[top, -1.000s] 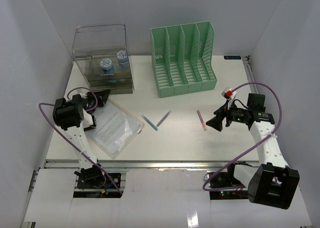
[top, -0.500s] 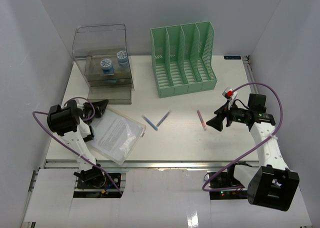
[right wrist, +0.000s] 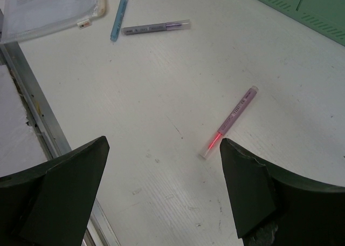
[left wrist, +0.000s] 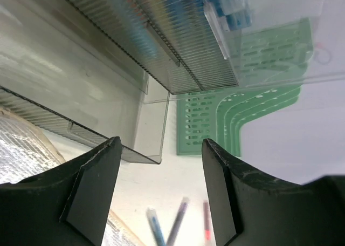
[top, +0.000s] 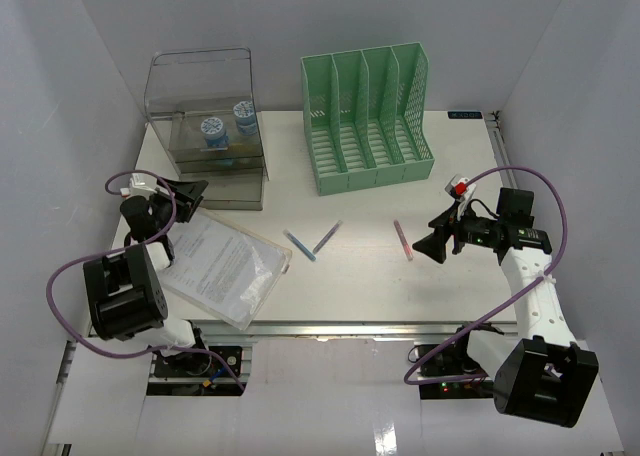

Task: Organize the desk

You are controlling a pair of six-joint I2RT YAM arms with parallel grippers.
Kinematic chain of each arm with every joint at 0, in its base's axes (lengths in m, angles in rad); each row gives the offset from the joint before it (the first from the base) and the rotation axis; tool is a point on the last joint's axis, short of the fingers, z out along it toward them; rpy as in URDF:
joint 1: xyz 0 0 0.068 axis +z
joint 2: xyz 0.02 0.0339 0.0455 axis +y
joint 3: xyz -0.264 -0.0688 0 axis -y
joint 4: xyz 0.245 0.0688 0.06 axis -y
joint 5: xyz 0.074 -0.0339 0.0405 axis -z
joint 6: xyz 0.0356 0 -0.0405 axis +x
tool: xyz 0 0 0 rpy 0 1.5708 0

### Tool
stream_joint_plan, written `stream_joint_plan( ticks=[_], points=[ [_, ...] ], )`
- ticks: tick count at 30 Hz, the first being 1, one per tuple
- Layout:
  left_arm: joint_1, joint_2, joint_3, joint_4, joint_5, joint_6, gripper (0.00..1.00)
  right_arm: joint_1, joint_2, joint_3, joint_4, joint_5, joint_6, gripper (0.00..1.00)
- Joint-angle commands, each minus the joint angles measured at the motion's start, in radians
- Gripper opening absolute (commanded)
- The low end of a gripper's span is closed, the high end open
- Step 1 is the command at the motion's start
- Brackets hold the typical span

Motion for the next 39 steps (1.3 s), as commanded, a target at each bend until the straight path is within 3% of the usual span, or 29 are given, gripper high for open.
stream_joint_plan(
  ticks=[1, 6, 9, 11, 14, 18, 22, 26, 30, 39],
  points=[
    [0.003, -0.132, 0.007, -0.284, -0.081, 0.195, 0.72, -0.006, -0.041, -0.007, -0.005, -0.023, -0.028, 0.9],
    [-0.047, -0.233, -0.002, -0.442, -0.053, 0.285, 0.73, -0.007, -0.107, -0.039, 0.041, -0.005, -0.068, 0.9],
    [-0.152, -0.271, 0.02, -0.563, -0.063, 0.325, 0.73, -0.007, -0.163, -0.108, 0.136, -0.011, -0.012, 0.9],
    [-0.258, -0.28, 0.057, -0.689, -0.141, 0.305, 0.73, -0.007, -0.171, -0.16, 0.256, -0.053, 0.104, 0.9],
    [-0.41, -0.27, 0.096, -0.798, -0.234, 0.282, 0.72, 0.01, -0.114, -0.138, 0.249, -0.052, 0.101, 0.91],
    [-0.587, -0.275, 0.136, -0.904, -0.387, 0.181, 0.72, 0.038, -0.035, -0.068, 0.222, 0.135, 0.153, 0.99],
    [-0.734, -0.215, 0.223, -1.002, -0.533, 0.081, 0.71, 0.055, 0.013, -0.062, 0.244, 0.278, 0.256, 0.91],
    [-0.874, -0.052, 0.398, -1.113, -0.664, 0.023, 0.71, 0.056, 0.025, -0.08, 0.262, 0.331, 0.303, 0.91],
    [-0.935, 0.106, 0.549, -1.281, -0.763, -0.056, 0.71, 0.054, -0.015, -0.107, 0.285, 0.359, 0.302, 0.93],
    [-0.991, 0.239, 0.643, -1.318, -0.793, -0.096, 0.65, 0.05, -0.043, -0.112, 0.285, 0.359, 0.3, 0.95]
  ],
)
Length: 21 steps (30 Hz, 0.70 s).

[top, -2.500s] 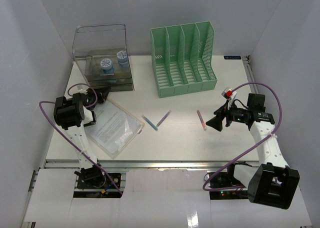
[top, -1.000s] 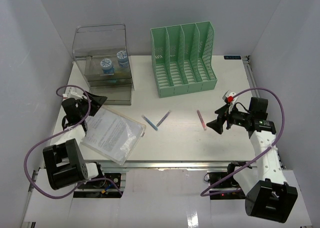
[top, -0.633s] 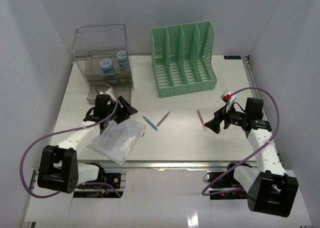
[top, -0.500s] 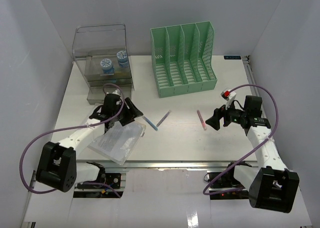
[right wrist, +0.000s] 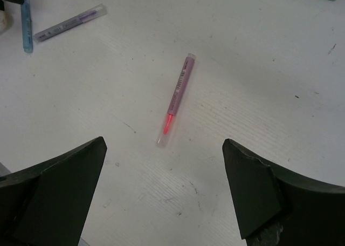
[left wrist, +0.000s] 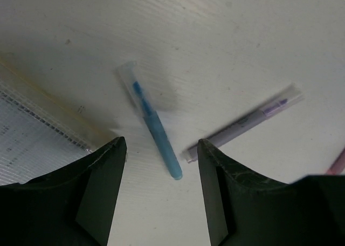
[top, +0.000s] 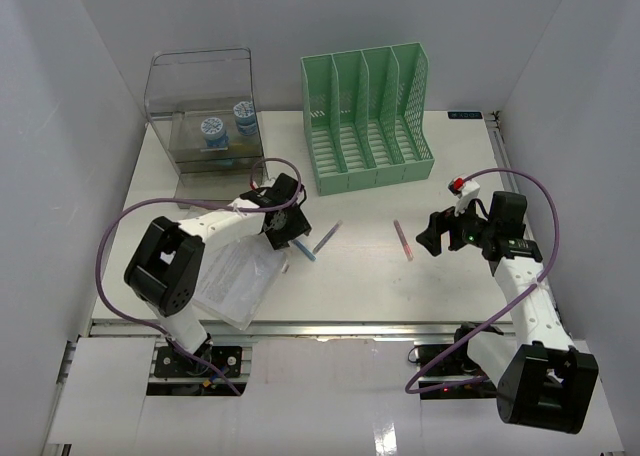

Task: Organize the desk

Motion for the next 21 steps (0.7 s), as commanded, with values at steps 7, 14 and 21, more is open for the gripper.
stream_joint_plan(
  ticks=[7, 14, 21],
  points=[
    [-0.044, 0.105, 0.108, -0.081, -0.06, -0.053, 0.57, -0.007, -0.028, -0.002, 0.036, 0.006, 0.007, 0.96],
    [-0.044, 0.171, 0.124, -0.082, -0.059, -0.045, 0.34, -0.021, -0.045, -0.003, 0.031, 0.003, 0.003, 0.96],
    [-0.044, 0.199, 0.118, -0.092, -0.053, 0.025, 0.22, -0.033, -0.064, -0.003, 0.031, -0.008, -0.001, 0.97]
  ],
)
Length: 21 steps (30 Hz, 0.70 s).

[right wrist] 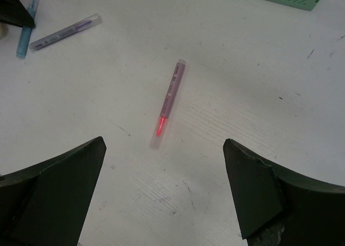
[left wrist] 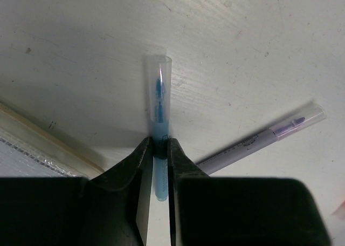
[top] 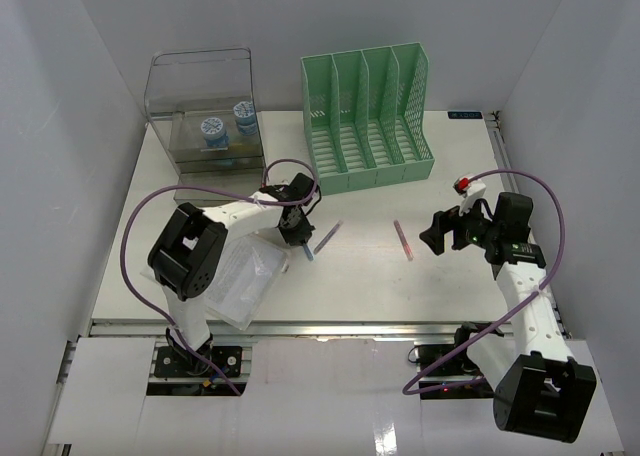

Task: Organize the desk

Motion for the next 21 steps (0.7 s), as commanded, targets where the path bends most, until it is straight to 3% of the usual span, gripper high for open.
stream_joint_plan(
  ticks=[1, 6, 12, 17, 21],
  points=[
    [-0.001, 0.047, -0.001, -0.029, -0.013, 0.061, 0.21, -0.009, -0.022, 0.0, 0.026, -0.015, -0.005, 0.97],
    [-0.001, -0.001, 0.012, -0.038, -0.037, 0.13, 0.18, -0.018, -0.03, 0.0, 0.02, -0.028, -0.01, 0.97],
    [0.015, -0.233, 0.01, -0.007, -0.098, 0.128, 0.11, -0.027, -0.037, -0.002, 0.016, -0.042, -0.015, 0.96],
    [0.233, -0.406, -0.075, 0.08, 0.053, 0.049, 0.09, -0.029, -0.034, 0.0, 0.014, -0.051, -0.016, 0.97],
    [0.444, -0.448, -0.177, 0.193, 0.22, -0.076, 0.08, -0.032, -0.035, -0.002, 0.01, -0.057, -0.02, 0.97]
  ],
)
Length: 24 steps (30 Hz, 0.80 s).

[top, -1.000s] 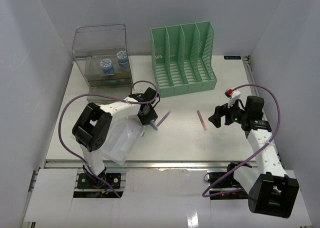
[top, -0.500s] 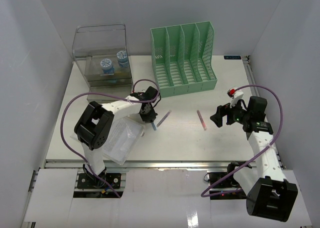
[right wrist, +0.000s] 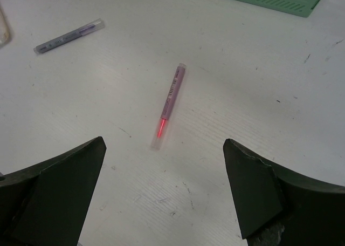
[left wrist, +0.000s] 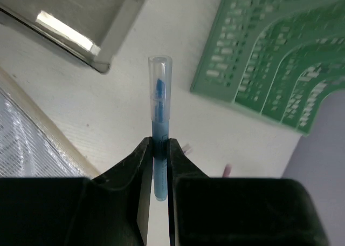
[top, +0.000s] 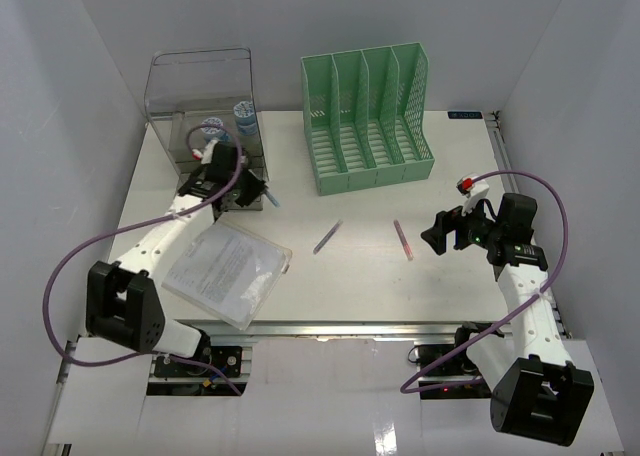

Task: Organize the desk

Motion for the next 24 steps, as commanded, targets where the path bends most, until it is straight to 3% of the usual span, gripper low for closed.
stream_joint_plan(
  ticks=[1, 5, 10, 16, 24],
  points=[
    [0.215, -0.027, -0.121, 0.121, 0.206, -0.165, 0.09, -0.009, -0.012, -0.001, 0.01, -0.025, -0.018, 0.97],
    [0.307, -0.014, -0.18, 0.263, 0.261, -0.358, 0.09, -0.013, -0.012, -0.001, 0.008, -0.028, -0.021, 0.97],
    [0.333, 0.085, -0.114, 0.28, 0.221, -0.471, 0.14, -0.02, -0.011, -0.003, 0.006, -0.031, -0.024, 0.97],
    [0.361, 0.16, -0.08, 0.319, 0.217, -0.494, 0.4, -0.028, 0.0, -0.006, 0.0, -0.044, -0.031, 0.97],
    [0.421, 0.144, -0.13, 0.4, 0.284, -0.446, 0.53, -0.026, 0.042, 0.004, -0.039, -0.136, -0.079, 0.98]
  ],
)
